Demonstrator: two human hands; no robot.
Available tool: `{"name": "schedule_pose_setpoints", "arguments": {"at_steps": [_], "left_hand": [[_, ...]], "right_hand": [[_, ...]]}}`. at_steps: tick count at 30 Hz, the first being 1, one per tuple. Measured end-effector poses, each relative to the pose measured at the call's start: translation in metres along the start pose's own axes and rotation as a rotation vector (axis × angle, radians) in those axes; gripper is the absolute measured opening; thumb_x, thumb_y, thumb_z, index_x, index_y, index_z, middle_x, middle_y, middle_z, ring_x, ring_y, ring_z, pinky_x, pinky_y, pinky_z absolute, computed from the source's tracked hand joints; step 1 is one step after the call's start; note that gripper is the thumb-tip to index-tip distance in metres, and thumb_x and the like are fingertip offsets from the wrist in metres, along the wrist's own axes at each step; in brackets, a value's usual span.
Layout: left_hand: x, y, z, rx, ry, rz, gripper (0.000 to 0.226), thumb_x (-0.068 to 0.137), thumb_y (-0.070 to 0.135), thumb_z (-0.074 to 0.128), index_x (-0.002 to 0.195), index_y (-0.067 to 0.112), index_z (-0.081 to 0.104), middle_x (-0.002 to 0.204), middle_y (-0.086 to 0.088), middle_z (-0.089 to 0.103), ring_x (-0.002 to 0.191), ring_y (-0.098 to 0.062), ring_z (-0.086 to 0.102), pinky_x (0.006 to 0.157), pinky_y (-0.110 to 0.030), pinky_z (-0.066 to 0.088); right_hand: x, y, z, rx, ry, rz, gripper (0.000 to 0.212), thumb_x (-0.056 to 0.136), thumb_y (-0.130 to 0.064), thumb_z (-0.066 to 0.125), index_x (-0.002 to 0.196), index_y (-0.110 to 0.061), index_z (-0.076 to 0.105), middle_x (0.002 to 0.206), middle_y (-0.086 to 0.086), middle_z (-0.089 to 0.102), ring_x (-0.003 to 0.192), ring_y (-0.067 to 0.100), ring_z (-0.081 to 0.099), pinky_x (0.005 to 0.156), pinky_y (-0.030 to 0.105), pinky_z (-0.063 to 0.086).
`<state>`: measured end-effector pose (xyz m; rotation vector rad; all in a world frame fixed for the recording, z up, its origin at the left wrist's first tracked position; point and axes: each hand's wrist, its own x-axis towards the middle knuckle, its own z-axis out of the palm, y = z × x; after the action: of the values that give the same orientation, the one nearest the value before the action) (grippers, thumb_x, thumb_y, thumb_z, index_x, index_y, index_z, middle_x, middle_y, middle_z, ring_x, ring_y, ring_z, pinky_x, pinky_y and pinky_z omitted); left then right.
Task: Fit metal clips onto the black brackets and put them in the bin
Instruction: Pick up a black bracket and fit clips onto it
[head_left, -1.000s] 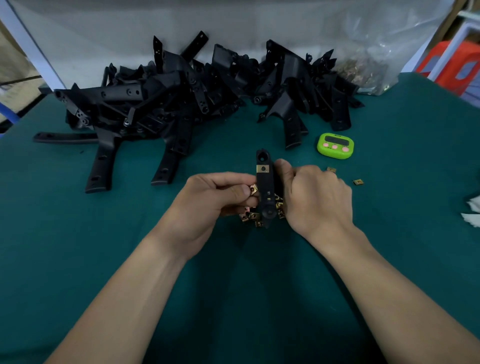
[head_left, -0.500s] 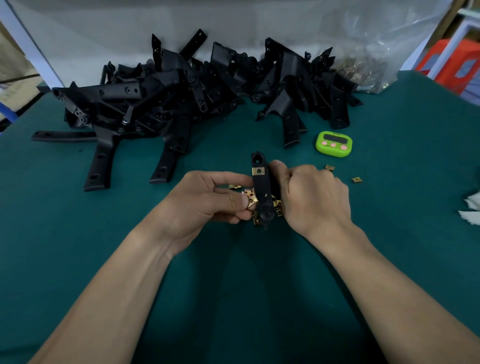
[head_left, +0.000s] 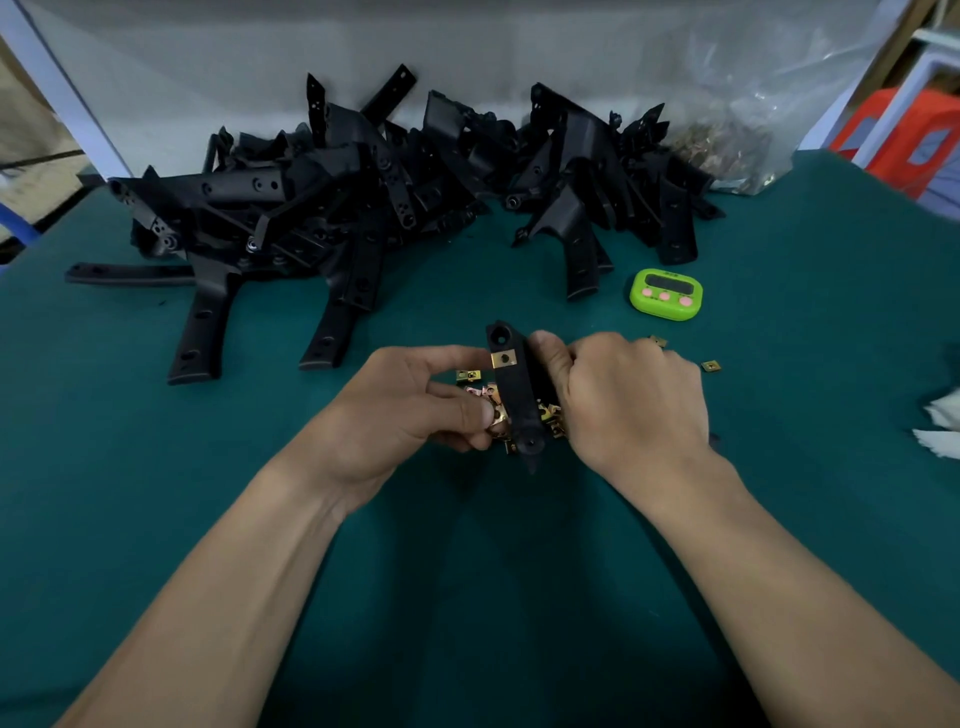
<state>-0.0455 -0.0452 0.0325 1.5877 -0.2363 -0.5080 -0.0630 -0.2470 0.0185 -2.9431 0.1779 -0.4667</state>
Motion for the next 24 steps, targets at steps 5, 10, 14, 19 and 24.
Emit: {"name": "schedule_pose_setpoints", "arguments": {"at_steps": [5,10,14,19,24], "left_hand": [[-0.003,0.004,-0.002,0.094,-0.01,0.012,0.051,0.084,-0.01,0.073,0.123,0.023,0.068,0.079,-0.021,0.075,0.064,-0.02,0.069,0.063,-0.023,0.055],[-0.003,0.005,0.004,0.224,0.015,0.046,0.055,0.082,-0.007,0.073,0.124,0.027,0.069,0.075,-0.018,0.076,0.064,-0.018,0.07,0.066,-0.025,0.057],[-0.001,0.001,0.013,0.102,0.115,0.034,0.064,0.083,-0.007,0.072,0.141,0.014,0.056,0.075,-0.016,0.076,0.065,-0.018,0.07,0.065,-0.026,0.057],[0.002,-0.006,0.024,-0.138,0.238,-0.046,0.054,0.085,-0.001,0.073,0.135,0.016,0.061,0.074,-0.009,0.074,0.062,-0.015,0.066,0.057,-0.019,0.052],[0.001,-0.009,0.035,-0.161,0.354,0.006,0.058,0.081,-0.004,0.075,0.131,0.022,0.065,0.065,-0.005,0.069,0.055,-0.013,0.057,0.052,-0.017,0.047]], "right_hand": [[-0.004,-0.002,-0.001,-0.051,-0.012,-0.032,0.063,0.101,-0.067,0.015,0.07,-0.022,0.045,0.056,-0.003,0.032,0.057,0.032,0.037,0.058,0.038,0.026],[-0.005,-0.003,0.002,-0.035,-0.056,-0.021,0.061,0.102,-0.066,0.018,0.072,-0.022,0.046,0.057,-0.002,0.034,0.056,0.031,0.037,0.058,0.037,0.028],[-0.003,-0.002,0.0,-0.081,-0.051,0.016,0.062,0.101,-0.065,0.014,0.073,-0.021,0.048,0.057,-0.001,0.031,0.062,0.033,0.039,0.061,0.037,0.028],[0.0,-0.007,-0.005,-0.135,0.025,0.033,0.059,0.103,-0.061,0.016,0.062,-0.022,0.034,0.051,0.0,0.028,0.055,0.028,0.03,0.062,0.036,0.025],[-0.003,-0.009,0.0,-0.147,0.057,0.022,0.057,0.103,-0.061,0.017,0.062,-0.022,0.029,0.061,0.0,0.047,0.055,0.031,0.039,0.06,0.035,0.023]]}}
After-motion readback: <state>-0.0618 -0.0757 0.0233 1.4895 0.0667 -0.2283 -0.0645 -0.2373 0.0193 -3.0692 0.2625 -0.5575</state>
